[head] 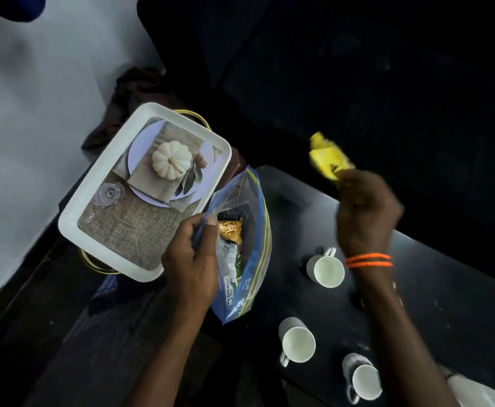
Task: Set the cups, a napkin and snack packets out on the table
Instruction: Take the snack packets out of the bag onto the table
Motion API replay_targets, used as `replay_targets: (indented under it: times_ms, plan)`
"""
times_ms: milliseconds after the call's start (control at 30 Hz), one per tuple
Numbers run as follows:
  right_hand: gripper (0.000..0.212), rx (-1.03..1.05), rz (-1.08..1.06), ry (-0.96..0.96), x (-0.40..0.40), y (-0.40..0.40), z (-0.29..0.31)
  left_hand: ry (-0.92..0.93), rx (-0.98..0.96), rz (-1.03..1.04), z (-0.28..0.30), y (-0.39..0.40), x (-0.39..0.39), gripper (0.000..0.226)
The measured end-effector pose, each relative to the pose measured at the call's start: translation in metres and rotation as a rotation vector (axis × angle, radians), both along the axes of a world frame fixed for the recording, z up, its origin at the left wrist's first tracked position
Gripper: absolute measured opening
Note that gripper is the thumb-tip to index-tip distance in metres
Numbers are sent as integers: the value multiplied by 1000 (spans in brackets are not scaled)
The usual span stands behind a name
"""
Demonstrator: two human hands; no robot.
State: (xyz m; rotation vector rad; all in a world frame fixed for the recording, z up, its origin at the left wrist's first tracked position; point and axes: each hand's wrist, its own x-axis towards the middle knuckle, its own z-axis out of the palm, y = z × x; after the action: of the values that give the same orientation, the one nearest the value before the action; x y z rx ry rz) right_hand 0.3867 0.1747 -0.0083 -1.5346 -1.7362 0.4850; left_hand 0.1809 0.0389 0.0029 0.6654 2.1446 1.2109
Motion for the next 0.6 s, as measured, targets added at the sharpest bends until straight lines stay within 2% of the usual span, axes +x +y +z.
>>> replay_targets:
  times_ms: [67, 167, 233, 333, 433, 467, 533, 567, 600]
  plan:
    - [20, -106, 166, -256, -9, -6, -51, -2, 15, -14, 1, 0, 1, 17]
    - [15, -387, 453, -606, -21, -40, -101, -25, 46, -26, 0, -3, 1, 15]
    - [19, -481, 529, -661, -25, -59, -106, -37, 47, -27, -2, -4, -2, 14]
    - [28, -488, 293, -359, -30, -68, -79, -37, 26, -39, -7, -7, -7, 12]
    - [18, -132, -9, -16, -44, -65, -18, -27, 28, -50, -9, -6, -8, 14]
    - [15, 2, -13, 90, -54, -66, 4, -21, 29, -54, -9, -6, -7, 16]
    - [13, 131, 168, 174, -76, -67, 37, -7, 30, -63, -6, -4, -4, 20]
    - [16, 76, 282, 130, -89, -66, 44, 6, 32, -63, -4, -4, -2, 21]
    - [19, -74, 391, 22, -103, -63, 46, 37, 34, -58, -2, -4, 1, 22]
